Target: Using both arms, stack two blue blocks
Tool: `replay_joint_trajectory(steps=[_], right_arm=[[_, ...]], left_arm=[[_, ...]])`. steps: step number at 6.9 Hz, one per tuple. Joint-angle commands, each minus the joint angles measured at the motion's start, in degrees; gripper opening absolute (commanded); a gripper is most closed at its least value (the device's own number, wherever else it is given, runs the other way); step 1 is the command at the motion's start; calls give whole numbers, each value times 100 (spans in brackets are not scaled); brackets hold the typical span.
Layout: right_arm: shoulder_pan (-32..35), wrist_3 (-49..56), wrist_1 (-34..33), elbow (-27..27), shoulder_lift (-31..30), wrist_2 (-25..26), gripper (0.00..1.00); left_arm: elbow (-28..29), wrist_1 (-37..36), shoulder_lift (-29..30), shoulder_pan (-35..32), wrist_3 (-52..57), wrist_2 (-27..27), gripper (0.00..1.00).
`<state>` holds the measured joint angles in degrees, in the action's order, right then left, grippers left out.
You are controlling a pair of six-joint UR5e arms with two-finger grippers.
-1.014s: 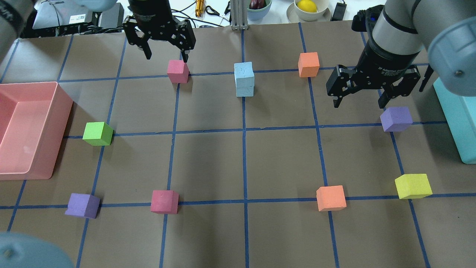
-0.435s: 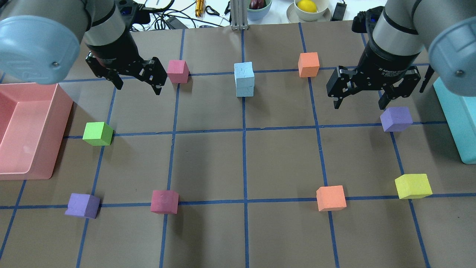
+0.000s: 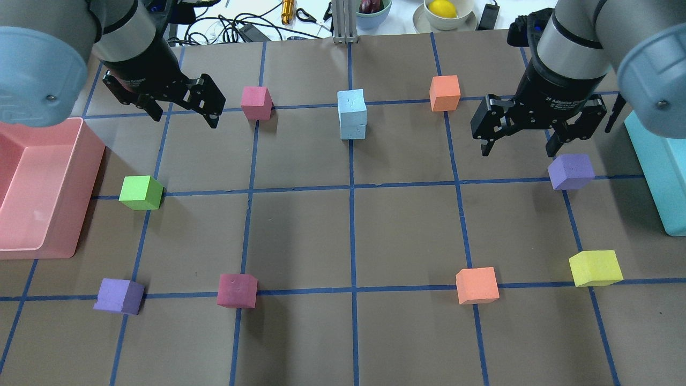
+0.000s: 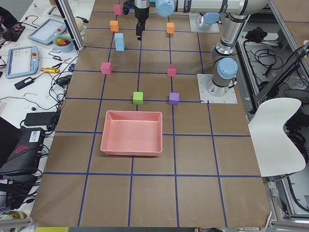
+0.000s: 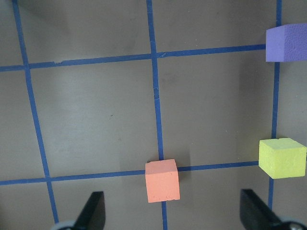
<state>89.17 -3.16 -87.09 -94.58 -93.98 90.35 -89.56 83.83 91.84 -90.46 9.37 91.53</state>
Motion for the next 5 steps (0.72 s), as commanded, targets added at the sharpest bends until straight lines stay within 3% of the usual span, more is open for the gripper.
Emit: replay_joint_trajectory(steps=[1, 5], right_arm=[[4, 0, -10, 45, 29, -8, 100], [4, 0, -1, 28, 38, -8, 100]], left_arm=[[0, -208, -8, 10, -5, 32, 100], [-18, -218, -17, 10, -155, -3, 100]])
